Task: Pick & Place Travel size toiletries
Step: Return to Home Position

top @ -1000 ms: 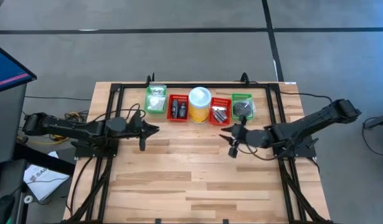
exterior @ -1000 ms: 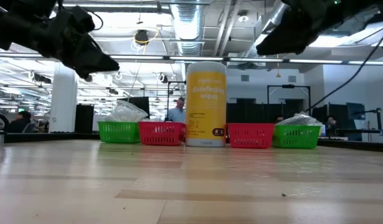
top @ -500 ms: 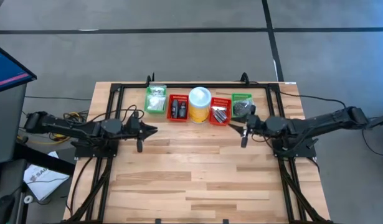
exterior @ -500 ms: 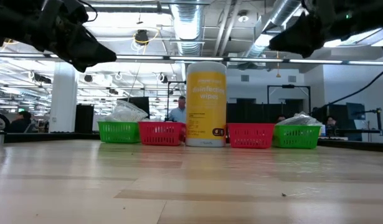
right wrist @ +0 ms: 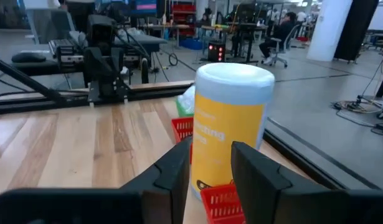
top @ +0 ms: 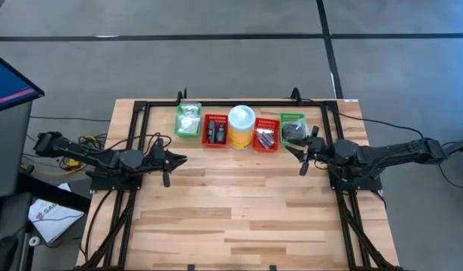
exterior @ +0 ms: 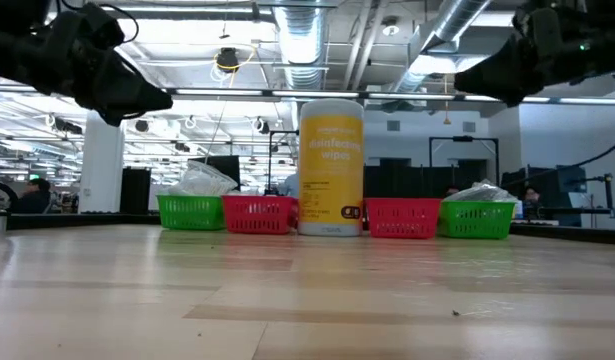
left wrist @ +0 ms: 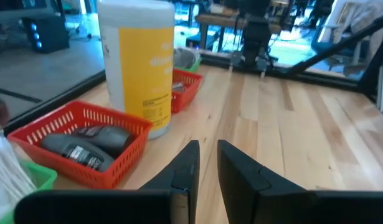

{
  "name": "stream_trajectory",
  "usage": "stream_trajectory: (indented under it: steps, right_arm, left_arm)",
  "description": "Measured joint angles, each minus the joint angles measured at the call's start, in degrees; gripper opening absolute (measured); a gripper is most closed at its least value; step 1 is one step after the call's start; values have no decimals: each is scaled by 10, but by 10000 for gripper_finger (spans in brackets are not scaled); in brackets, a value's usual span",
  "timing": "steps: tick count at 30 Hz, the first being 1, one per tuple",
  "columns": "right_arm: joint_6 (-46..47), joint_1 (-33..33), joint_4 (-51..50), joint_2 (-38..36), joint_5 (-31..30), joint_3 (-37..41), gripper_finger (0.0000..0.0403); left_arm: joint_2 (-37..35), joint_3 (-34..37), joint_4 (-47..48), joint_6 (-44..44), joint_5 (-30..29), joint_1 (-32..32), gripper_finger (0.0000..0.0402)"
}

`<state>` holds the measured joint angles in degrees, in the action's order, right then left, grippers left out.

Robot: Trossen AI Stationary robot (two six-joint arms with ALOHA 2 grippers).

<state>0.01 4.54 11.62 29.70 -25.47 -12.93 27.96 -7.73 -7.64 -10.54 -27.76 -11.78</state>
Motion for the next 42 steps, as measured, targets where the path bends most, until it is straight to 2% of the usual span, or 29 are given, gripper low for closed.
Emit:
stream_trajectory:
  steps: [10,14,18,24,30,42]
  right_arm:
    - [0,-1,32,-105,10,85,109]
    - [0,-1,45,-141,19,116,109]
    - [16,-2,19,-169,20,125,109]
    - [13,-1,-11,-185,28,125,109]
    - [50,3,-73,-185,31,125,109]
    - [70,3,-80,-176,31,125,109]
  left_arm:
    - [-88,42,-8,13,-1,-2,49]
    - [-110,72,-47,26,14,-2,49]
    - [-119,73,-53,31,38,-2,49]
    - [-119,73,-54,40,85,-2,49]
    - [-119,73,-54,27,175,-2,49]
    - [-117,73,-54,11,180,-2,49]
